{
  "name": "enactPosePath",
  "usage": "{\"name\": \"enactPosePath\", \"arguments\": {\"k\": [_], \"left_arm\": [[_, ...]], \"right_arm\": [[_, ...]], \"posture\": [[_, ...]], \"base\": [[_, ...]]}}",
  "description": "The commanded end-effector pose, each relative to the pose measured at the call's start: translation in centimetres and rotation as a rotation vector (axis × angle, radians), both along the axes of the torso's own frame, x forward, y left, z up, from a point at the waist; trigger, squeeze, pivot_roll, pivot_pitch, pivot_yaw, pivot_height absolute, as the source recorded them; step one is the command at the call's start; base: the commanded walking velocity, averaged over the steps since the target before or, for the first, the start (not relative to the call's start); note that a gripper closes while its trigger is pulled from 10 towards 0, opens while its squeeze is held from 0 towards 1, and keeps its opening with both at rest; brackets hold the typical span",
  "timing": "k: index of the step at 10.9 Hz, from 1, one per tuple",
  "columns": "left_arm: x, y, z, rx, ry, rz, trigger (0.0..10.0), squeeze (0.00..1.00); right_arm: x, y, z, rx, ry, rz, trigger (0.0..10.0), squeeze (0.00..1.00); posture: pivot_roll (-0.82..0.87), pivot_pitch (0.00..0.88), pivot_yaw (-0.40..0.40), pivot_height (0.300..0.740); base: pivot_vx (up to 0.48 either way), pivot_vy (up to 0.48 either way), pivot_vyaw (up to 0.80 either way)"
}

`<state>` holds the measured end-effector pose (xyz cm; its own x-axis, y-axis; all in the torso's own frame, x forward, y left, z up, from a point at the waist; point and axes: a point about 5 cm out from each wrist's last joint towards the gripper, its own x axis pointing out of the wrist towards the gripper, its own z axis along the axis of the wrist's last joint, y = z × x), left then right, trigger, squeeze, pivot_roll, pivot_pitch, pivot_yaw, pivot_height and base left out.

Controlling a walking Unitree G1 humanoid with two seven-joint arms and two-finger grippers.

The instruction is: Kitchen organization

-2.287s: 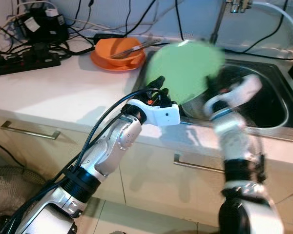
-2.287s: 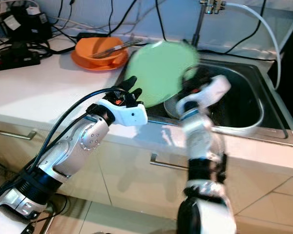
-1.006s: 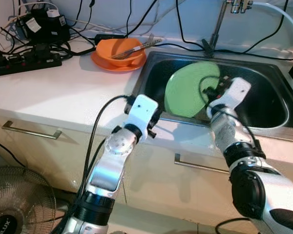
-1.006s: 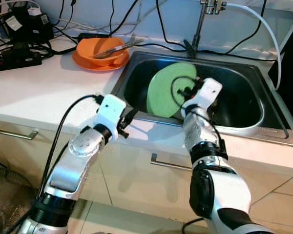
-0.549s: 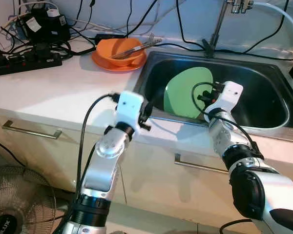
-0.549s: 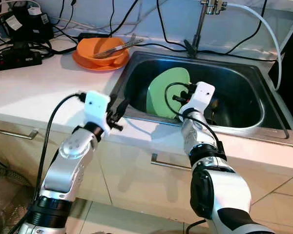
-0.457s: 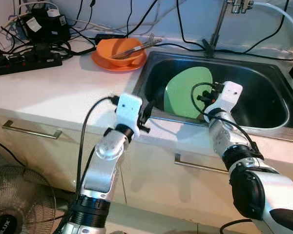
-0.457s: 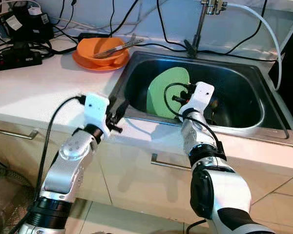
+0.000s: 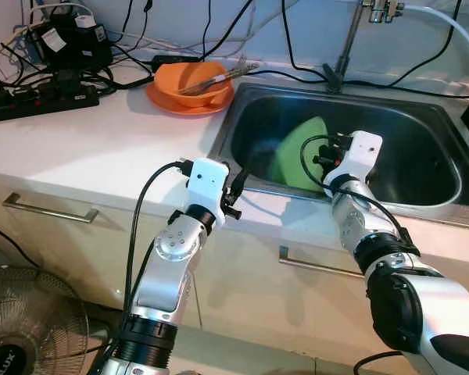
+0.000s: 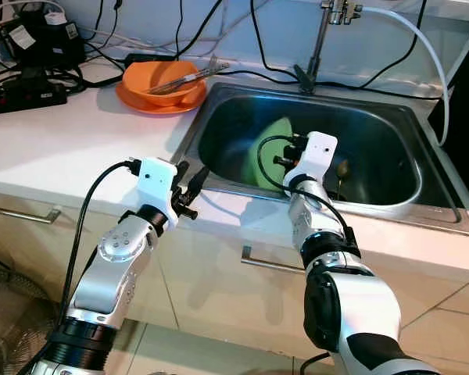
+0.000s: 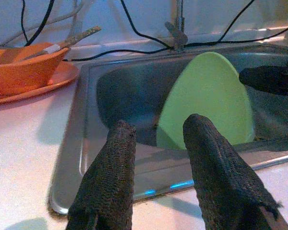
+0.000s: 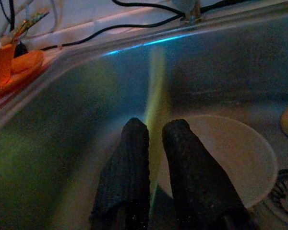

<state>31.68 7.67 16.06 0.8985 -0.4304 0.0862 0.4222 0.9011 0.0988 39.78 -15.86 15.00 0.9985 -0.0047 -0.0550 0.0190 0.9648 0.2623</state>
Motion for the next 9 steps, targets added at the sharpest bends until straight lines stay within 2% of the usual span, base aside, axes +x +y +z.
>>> {"name": "enactPosePath", "arguments": {"k": [1, 4, 7, 9], "left_arm": [[-0.1, -0.2, -0.4, -0.001, 0.008, -0.010, 10.0, 0.00], [-0.1, -0.2, -0.4, -0.004, 0.003, -0.011, 10.0, 0.00], [0.2, 0.1, 0.2, -0.019, -0.041, 0.032, 10.0, 0.00], [0.7, 1.1, 1.0, 0.005, -0.105, 0.113, 10.0, 0.00]], "right_arm": [[0.1, 0.5, 0.0, -0.008, 0.005, 0.022, 10.0, 0.00], [0.1, 0.8, 0.3, -0.013, -0.016, 0.041, 10.0, 0.00], [0.7, 1.4, 2.8, -0.043, -0.133, 0.068, 10.0, 0.00], [0.6, 2.8, 4.6, -0.058, -0.268, 0.111, 10.0, 0.00]], "posture": [[0.24, 0.034, -0.014, 0.740], [0.23, 0.035, -0.016, 0.740], [0.23, 0.044, -0.020, 0.740], [0.22, 0.051, -0.019, 0.740]], "base": [[0.000, 0.000, 0.00], [0.000, 0.000, 0.00], [0.000, 0.000, 0.00], [0.000, 0.000, 0.00]]}}
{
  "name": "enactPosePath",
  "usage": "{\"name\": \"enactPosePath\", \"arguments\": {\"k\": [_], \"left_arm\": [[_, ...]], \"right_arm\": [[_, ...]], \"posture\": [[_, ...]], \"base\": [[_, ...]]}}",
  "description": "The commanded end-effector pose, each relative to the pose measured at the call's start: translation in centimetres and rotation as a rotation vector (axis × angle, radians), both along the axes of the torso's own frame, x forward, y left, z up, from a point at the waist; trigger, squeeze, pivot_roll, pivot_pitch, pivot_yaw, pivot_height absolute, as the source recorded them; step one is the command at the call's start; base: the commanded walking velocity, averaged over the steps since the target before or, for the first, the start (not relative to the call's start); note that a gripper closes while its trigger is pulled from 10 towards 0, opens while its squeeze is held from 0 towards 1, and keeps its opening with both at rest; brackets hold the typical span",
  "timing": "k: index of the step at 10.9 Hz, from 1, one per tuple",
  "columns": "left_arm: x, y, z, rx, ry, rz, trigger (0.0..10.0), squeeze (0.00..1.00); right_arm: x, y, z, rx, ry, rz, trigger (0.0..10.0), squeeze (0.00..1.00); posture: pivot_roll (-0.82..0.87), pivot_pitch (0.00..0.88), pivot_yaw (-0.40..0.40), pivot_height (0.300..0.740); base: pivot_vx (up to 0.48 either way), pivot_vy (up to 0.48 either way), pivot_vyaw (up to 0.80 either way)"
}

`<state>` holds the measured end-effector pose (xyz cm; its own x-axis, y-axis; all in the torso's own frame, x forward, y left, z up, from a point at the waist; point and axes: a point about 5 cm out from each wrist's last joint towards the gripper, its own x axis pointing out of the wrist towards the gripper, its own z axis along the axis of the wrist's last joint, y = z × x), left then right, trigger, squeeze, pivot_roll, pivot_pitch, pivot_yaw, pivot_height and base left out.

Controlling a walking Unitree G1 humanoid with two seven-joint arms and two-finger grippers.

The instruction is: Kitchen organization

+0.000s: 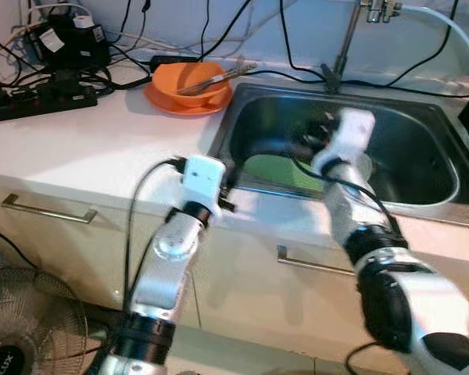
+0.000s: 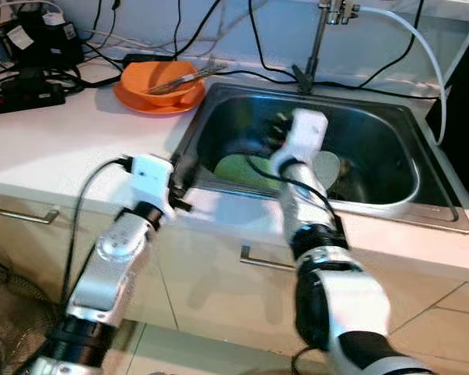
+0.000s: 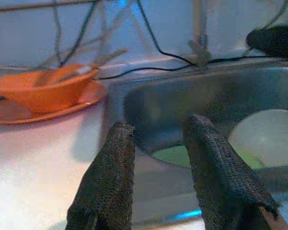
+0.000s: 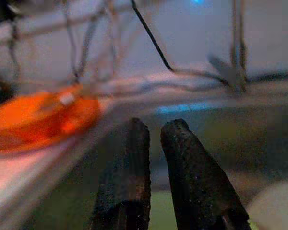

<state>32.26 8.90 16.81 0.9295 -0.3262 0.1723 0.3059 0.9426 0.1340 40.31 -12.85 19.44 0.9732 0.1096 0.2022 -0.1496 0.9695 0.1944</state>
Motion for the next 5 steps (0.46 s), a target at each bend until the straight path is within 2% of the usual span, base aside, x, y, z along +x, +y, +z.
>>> {"name": "enactPosePath", "arguments": {"k": [1, 2, 4, 5], "left_arm": [[0.3, 0.4, 0.5, 0.002, -0.026, 0.033, 10.0, 0.00], [0.7, 1.3, 1.1, -0.015, -0.057, 0.099, 10.0, 0.00], [1.4, 2.5, 2.0, -0.039, -0.103, 0.173, 10.0, 0.00], [1.6, 2.7, 2.1, -0.046, -0.108, 0.188, 10.0, 0.00]], "right_arm": [[-0.2, 0.2, 0.5, -0.032, -0.052, 0.003, 10.0, 0.00], [-1.0, 0.3, 0.0, -0.052, -0.092, -0.018, 10.0, 0.00], [-2.7, -0.1, -1.2, -0.031, -0.127, -0.035, 10.0, 0.00], [-3.1, -0.3, -1.6, -0.032, -0.123, -0.044, 10.0, 0.00]], "posture": [[0.22, 0.051, -0.019, 0.740], [0.20, 0.055, -0.016, 0.740], [0.19, 0.061, -0.014, 0.740], [0.18, 0.061, -0.014, 0.740]], "base": [[0.000, 0.000, 0.00], [0.000, 0.000, 0.00], [0.000, 0.000, 0.00], [0.000, 0.270, 0.00]]}}
